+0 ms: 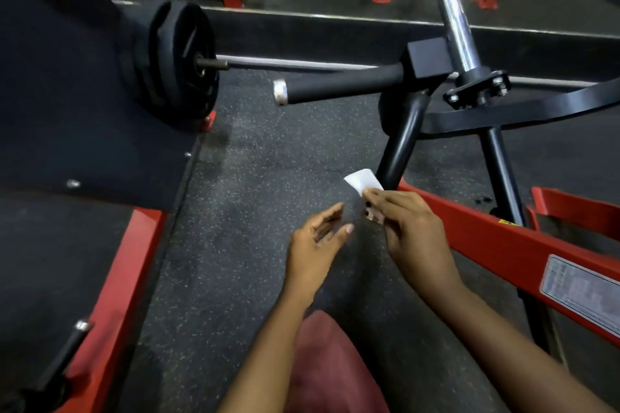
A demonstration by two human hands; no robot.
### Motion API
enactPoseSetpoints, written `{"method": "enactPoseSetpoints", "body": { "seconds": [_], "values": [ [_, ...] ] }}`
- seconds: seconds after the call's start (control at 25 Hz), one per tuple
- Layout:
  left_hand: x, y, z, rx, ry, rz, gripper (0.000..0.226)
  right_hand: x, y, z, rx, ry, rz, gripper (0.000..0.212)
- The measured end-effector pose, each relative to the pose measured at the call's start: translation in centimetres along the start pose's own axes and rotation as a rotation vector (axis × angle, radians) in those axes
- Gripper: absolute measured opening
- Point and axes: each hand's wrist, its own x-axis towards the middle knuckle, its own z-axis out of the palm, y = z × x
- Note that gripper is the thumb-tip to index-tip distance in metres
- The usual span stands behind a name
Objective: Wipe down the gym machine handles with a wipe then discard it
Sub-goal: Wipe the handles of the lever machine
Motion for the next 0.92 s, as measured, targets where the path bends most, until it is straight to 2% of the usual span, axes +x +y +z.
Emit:
{"method": "enactPoseSetpoints", "body": {
  "seconds": [0.08,0.24,0.32,0.4,0.52,0.64,0.8,0.92],
  "values": [
    [0.5,1.9,-2.4,0.145,0.066,0.09,0.036,0.1,-1.4,0.4,0.197,0.1,0.214,0.041],
    [5.0,6.9,-6.3,0.19,0.179,0.185,0.034,2.0,-4.8,2.1,0.603,0.283,0.501,0.05],
    [7.6,8.7,-7.0,0.188,0.164,0.17,0.039,3.9,-5.6,2.8,0.756,0.372,0.59,0.053],
    [9.9,10.2,-6.9,0.19,0.128,0.164,0.049,5.9,-6.2,3.1,0.787,0.463,0.614,0.053],
    [12.7,12.0,-6.4,0.417,-0.026,0.26,0.056,9.2,-5.6,3.0,0.557,0.603,0.473,0.049],
    [14.8,12.7,-6.7,0.557,-0.177,0.38,0.04,12.1,-3.9,3.3,0.204,0.646,0.334,0.044],
    [15.9,12.7,-7.5,0.472,-0.26,0.344,0.036,13.8,-3.4,5.6,-0.055,0.577,0.425,0.046],
    [16.2,12.6,-7.9,0.435,-0.3,0.345,0.038,14.0,-4.4,6.6,-0.087,0.585,0.475,0.041]
  ]
}}
